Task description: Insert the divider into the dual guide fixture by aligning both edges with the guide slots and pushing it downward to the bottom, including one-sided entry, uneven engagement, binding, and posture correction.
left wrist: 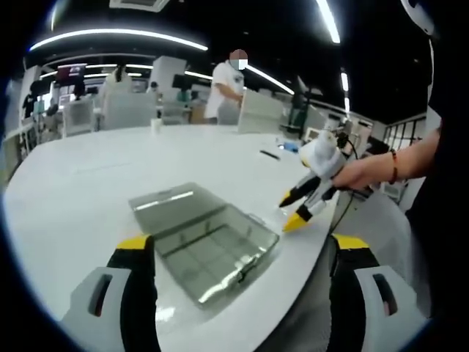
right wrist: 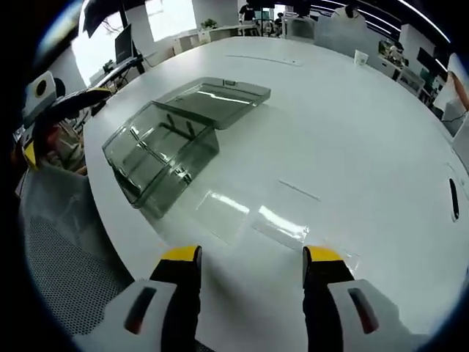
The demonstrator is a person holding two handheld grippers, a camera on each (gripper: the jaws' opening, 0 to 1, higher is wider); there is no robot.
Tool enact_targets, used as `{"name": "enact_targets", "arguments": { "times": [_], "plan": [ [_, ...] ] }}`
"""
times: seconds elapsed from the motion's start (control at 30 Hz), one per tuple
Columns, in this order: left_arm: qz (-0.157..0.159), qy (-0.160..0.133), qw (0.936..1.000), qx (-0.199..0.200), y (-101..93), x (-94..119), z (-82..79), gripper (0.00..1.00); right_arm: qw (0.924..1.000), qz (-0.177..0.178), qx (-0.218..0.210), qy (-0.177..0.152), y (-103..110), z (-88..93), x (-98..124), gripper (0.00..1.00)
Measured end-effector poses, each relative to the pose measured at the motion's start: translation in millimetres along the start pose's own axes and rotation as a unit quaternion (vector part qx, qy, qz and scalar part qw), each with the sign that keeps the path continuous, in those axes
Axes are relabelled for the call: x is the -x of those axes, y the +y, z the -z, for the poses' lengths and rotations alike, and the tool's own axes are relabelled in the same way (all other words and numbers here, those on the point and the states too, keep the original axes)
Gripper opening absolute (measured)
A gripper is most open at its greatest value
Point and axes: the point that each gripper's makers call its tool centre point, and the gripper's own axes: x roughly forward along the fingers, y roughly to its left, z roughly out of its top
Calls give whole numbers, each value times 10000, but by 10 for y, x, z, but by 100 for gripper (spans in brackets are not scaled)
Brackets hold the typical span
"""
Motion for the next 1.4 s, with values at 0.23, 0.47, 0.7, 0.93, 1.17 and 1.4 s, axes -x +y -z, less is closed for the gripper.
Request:
{"name": "enact_targets", "arguments": {
  "times": [0.23,0.47,0.7,0.93,1.17,1.4],
  "plan": [
    [-21,25,10000,-16,13,19,1,98,9999,72,40,130,-12,48,-30,50],
    [-1,-90,9999,80,37,39,-26,98,9994,196,175,205,-40,54,-46,46],
    [-3,-57,10000,80,11,24,-10,98,9993,313,40,181,-71,45,-51,44],
    [12,-53,9999,101,16,29,9,97,9987,434,-174,190,-130,48,-46,36],
    [5,-65,9999,90,12,22,-15,97,9975,538,-373,259,-157,61,-34,31],
    [17,-57,9999,91,1,23,-7,97,9961,624,-528,329,-173,98,-10,30]
  ]
}}
